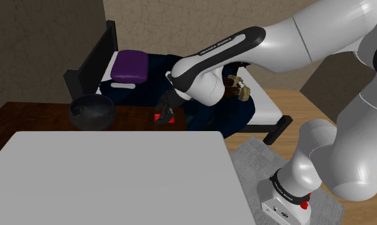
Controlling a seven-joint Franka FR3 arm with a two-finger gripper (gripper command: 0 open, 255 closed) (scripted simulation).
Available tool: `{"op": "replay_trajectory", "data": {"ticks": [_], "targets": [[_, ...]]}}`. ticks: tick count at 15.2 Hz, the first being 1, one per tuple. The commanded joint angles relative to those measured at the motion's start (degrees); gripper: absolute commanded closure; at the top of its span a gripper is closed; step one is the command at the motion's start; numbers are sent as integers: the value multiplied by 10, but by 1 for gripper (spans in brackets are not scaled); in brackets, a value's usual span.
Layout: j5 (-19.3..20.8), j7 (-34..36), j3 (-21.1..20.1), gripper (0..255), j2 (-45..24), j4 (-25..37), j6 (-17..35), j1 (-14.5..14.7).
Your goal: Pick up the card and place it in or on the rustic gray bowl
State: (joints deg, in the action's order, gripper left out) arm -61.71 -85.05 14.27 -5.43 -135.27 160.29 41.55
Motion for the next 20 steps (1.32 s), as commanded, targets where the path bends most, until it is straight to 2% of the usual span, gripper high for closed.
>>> {"op": "replay_trajectory", "data": {"ticks": [1, 3, 4, 12, 20], "targets": [[-1, 0, 0, 0, 0, 0, 0, 0], [-1, 0, 0, 0, 0, 0, 0, 0], [-1, 0, 0, 255, 0, 0, 0, 0], [-9, -6, -2, 255, -4, 1, 3, 1], [102, 94, 12, 255, 47, -7, -19, 3]]}}
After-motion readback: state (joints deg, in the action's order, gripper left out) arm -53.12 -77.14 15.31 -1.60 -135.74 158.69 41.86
